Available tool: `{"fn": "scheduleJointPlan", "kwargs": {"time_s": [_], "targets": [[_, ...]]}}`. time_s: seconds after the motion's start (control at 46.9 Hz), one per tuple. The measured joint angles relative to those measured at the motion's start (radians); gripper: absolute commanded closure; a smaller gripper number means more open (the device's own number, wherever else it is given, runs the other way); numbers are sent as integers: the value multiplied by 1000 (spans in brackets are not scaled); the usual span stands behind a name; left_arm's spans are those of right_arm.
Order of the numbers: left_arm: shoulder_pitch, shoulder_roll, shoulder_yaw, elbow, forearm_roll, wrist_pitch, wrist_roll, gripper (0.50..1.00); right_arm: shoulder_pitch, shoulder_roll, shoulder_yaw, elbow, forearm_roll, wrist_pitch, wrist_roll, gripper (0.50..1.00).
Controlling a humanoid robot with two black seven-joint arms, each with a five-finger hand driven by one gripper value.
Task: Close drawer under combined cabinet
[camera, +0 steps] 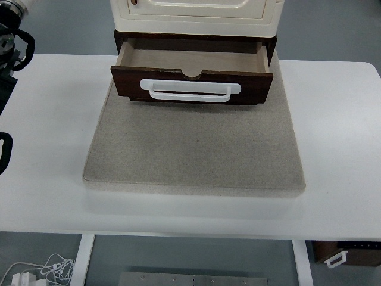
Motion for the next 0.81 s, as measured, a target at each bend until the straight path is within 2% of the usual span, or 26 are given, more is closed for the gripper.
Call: {"fn": "scheduleJointPlan", "kwargs": {"time_s": [0.362, 0.81], "targets": [[-101, 74, 4, -205, 15, -6, 11, 500, 0, 0, 0, 0, 0, 0, 0, 548], [-157, 73, 90, -571, 237, 17, 31, 500, 0, 0, 0, 0, 0, 0, 0, 548]]}}
